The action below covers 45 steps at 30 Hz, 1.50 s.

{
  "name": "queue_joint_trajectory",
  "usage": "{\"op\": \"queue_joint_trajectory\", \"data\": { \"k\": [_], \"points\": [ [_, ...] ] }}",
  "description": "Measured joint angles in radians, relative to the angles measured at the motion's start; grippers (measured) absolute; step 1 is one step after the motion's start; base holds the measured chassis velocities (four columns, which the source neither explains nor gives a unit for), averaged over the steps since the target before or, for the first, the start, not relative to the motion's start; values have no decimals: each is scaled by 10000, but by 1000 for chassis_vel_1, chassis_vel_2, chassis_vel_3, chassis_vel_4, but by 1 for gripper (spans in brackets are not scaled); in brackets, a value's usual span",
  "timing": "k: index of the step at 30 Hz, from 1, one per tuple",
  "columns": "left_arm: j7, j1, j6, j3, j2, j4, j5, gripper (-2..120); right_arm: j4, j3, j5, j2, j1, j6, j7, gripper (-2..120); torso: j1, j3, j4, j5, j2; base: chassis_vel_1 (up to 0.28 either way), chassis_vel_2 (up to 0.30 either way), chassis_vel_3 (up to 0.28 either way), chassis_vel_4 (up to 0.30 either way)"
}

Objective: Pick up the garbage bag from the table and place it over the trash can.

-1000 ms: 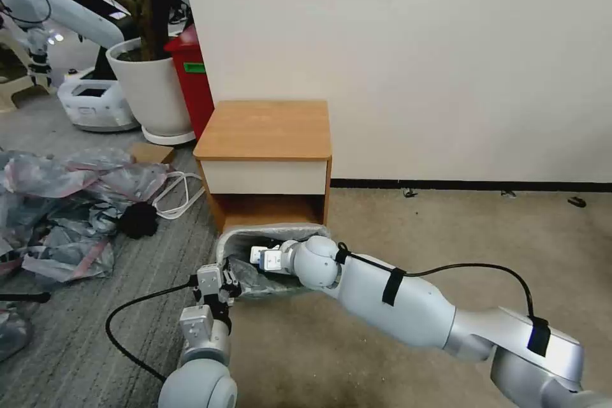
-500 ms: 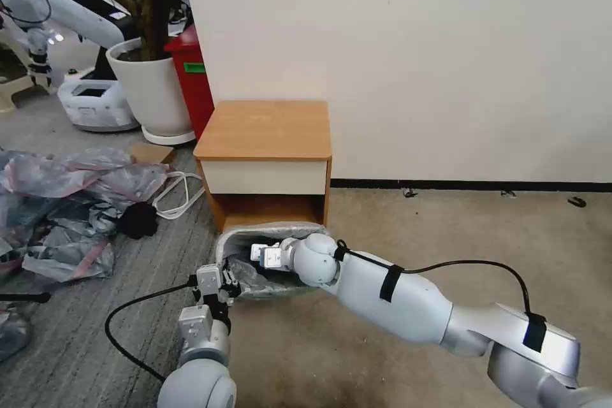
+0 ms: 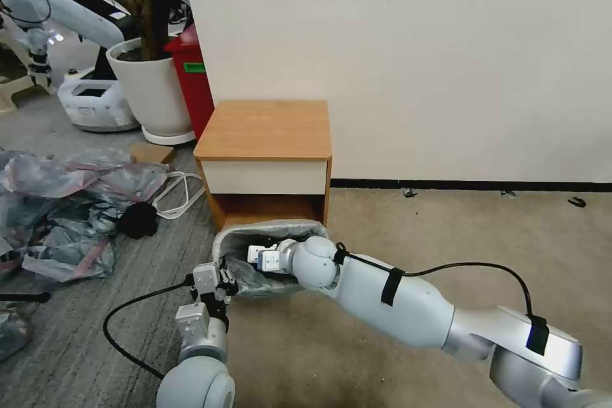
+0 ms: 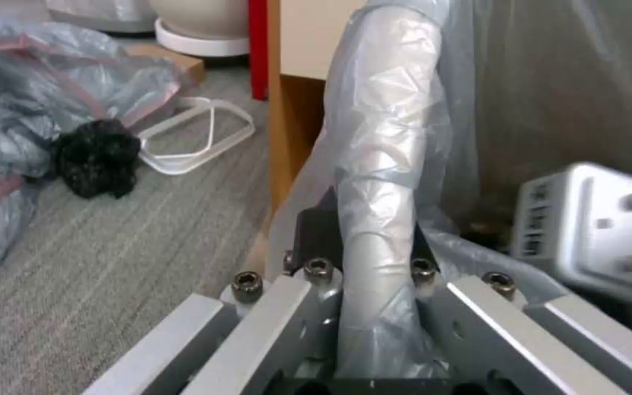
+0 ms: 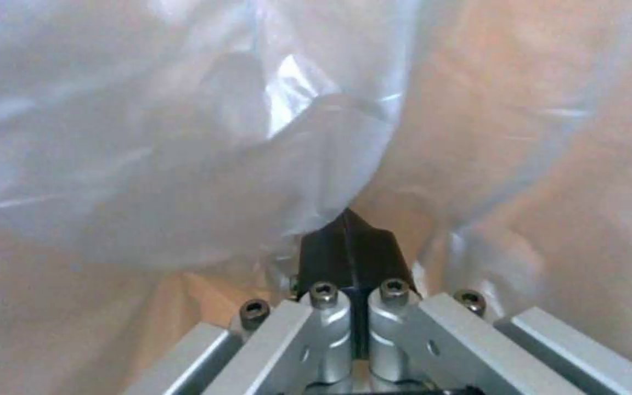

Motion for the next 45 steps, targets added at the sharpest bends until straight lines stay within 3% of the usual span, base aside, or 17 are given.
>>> {"op": "queue_joint_trajectory", "data": {
  "k": [18,25,30,34,35,38,40,44,45],
  "points": [
    [-476,-420,335,-257,240,297,-1100,3,1699,-7,355,-879,70,-53,26,0,0,0,0,1,0,0,0,0,0],
    [-697,-784,528,-324,414,628,-1669,3,3282,56,886,-1886,163,-55,20,0,0,0,1,1,0,0,0,0,0],
    [-759,-911,593,-428,575,731,-1950,3,4460,542,1354,-3010,45,96,11,0,0,0,1,1,0,0,0,0,0],
    [-1061,-920,865,-384,675,634,-2738,3,5609,2834,1732,-4105,-1082,670,86,0,0,0,0,3,0,0,0,0,0],
    [-1061,-920,865,-384,675,634,-2738,3,5609,2834,1732,-4105,-1082,670,86,0,0,0,0,3,0,0,0,0,0],
    [-1322,-922,1331,-170,764,315,-3603,3,6050,5208,2286,-4554,-2398,1175,570,0,-1,-1,-3,6,0,0,0,0,0],
    [-1464,-926,1576,-86,820,198,-4052,3,6055,5789,2519,-4603,-2701,1357,834,0,-1,-1,-3,3,0,0,0,0,0],
    [-1879,-998,2359,236,1049,-77,-5518,3,5849,7881,4419,-4590,-3798,1995,2602,0,-1,-1,-1,3,0,0,0,0,0],
    [-1879,-998,2359,236,1049,-77,-5518,3,5849,7881,4419,-4590,-3798,1995,2602,0,-1,-1,-1,3,0,0,0,0,0]
  ]
}}
